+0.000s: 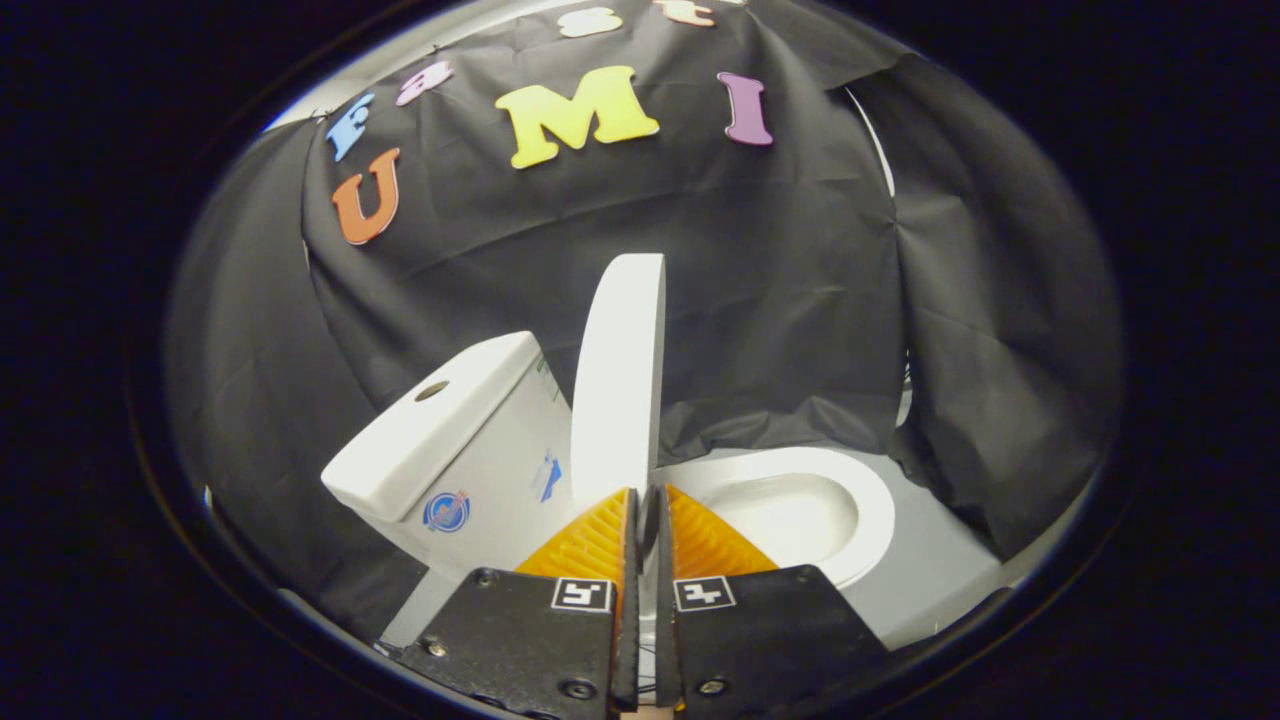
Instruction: Open the toilet lid.
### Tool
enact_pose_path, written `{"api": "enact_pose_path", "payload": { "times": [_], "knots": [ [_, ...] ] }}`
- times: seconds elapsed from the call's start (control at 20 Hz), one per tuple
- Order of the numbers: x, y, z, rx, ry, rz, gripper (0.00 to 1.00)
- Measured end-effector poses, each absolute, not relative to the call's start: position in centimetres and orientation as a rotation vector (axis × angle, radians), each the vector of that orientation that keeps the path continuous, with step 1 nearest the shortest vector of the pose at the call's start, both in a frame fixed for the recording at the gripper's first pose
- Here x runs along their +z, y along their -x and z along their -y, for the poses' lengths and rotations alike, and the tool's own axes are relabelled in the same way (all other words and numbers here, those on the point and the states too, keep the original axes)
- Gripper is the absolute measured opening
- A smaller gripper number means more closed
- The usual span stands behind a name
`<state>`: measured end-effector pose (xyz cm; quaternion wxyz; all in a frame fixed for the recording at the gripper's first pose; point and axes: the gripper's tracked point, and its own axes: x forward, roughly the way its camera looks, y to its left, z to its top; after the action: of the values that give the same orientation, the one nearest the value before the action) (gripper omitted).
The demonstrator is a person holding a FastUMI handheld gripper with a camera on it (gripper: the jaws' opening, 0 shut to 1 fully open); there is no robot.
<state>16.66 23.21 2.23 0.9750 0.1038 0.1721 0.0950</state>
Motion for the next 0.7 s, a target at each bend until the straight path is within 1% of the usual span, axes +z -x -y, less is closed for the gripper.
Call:
{"api": "enact_pose_path", "payload": {
  "times": [0.7],
  "knots": [
    [3.3, -15.9, -29.9, 0.188, -0.012, -0.317, 0.11]
  ]
}}
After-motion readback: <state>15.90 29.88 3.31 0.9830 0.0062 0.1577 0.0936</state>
